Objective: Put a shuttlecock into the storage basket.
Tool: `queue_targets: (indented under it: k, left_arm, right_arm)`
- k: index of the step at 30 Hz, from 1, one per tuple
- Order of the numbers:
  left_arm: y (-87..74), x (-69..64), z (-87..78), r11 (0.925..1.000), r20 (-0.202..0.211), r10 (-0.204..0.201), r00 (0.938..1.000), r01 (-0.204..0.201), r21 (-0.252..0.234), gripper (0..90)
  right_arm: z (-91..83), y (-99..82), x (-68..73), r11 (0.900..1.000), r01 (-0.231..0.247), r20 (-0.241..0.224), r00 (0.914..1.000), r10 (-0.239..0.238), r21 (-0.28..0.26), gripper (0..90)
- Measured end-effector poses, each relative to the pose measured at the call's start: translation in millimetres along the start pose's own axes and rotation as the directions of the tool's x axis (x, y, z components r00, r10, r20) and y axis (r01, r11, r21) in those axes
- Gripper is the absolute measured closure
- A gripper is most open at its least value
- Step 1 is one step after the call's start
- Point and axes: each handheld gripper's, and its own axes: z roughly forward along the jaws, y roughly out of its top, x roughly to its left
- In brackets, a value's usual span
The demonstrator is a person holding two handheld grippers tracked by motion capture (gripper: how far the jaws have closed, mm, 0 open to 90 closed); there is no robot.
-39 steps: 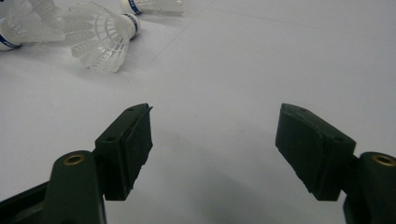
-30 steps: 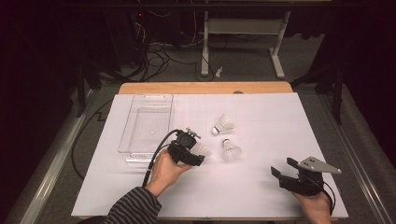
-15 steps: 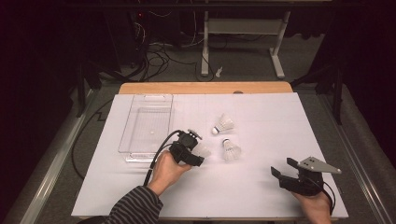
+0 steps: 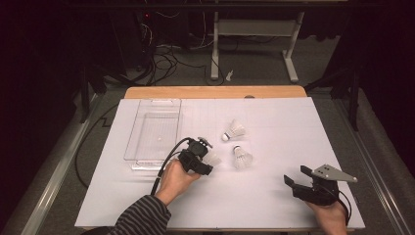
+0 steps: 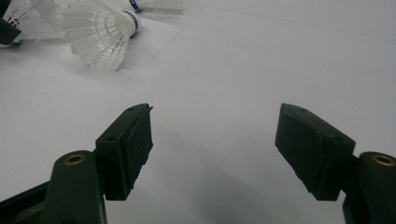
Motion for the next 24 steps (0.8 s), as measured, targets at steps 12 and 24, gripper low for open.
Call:
queue_targets:
  k: [12,24]
  left_arm:
    - [-1.0,1.2,1.3,0.9999,-0.005,0.006,1.0,-0.006,0.013,57.2]
    - [-1.7,0.6,-0.2,0.9997,-0.004,0.023,0.9997,-0.023,0.012,62.4]
  right_arm:
    - [0.5,0.0,0.0,1.0,0.004,0.0,1.0,-0.004,0.001,28.0]
    - [0.4,0.0,-0.1,1.0,0.005,0.0,1.0,-0.005,0.0,28.0]
